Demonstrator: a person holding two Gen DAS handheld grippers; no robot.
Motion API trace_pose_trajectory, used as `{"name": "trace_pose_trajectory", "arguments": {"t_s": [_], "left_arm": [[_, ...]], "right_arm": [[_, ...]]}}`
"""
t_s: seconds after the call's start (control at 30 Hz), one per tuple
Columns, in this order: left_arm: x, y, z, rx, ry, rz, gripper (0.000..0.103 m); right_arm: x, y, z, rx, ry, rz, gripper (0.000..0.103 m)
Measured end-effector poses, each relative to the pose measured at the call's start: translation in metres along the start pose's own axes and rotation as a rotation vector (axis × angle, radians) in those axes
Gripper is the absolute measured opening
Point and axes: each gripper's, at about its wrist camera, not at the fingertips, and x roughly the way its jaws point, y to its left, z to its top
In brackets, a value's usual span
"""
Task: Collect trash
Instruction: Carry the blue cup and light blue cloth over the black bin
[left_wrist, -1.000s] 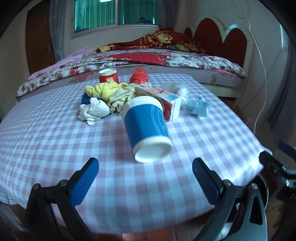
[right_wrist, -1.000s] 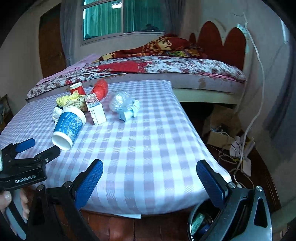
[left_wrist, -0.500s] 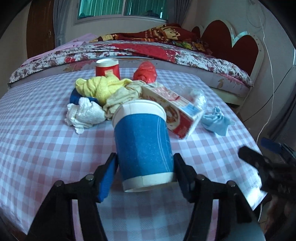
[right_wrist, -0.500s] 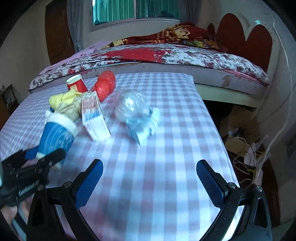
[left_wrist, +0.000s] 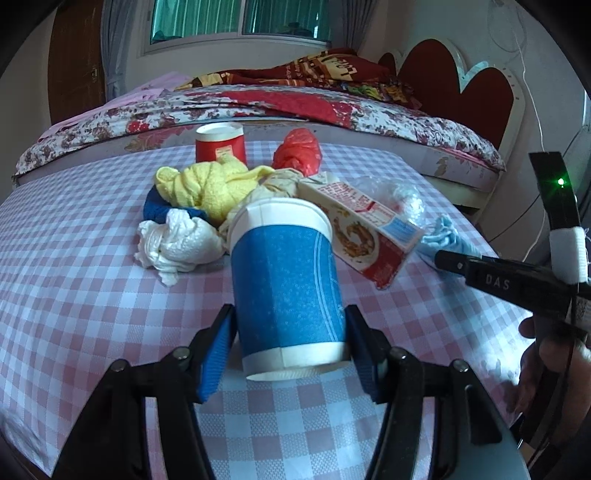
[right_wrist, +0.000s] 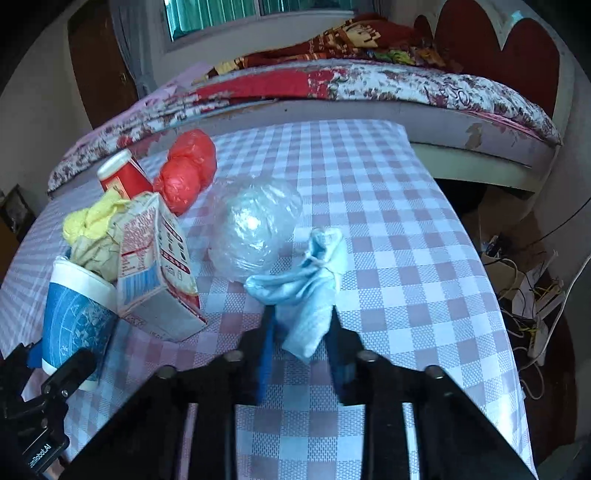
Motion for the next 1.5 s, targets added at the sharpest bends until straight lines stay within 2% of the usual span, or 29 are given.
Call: {"name": "trace_pose_trajectory", "arguments": {"t_s": [0.3,0.63,1.0,1.2,1.5], "left_arm": [[-0.026,-0.015,-0.016,0.040,-0.028,-0.042,0.059],[-0.050,-0.050,-0.024,0.097,-0.048,-0.082,0.058],[-0.069,-0.088,-0.036,0.169,-0.065,-0.125,0.058],[-0.075,-0.111,-0.045,0.214,-0.070,-0.156,0.058],[-0.077,-0.150,-0.059,0.274,-0.053,-0.211,0.058]], "right_arm": [[-0.068,-0.013,-0.032,-0.026,-0.128,-0.024,0.016],[-0.130,-0.037,-0.069,-0.017,-0.191,-0.074,0.014],[-0.167,-0.052,-0.103,-0.011,-0.232,-0.120,0.014],[-0.183,-0.069,-0.125,0.031,-0.265,-0.115,0.014],[-0.192,-0.096,-0.153,0.093,-0.258,-0.141,0.014]]}}
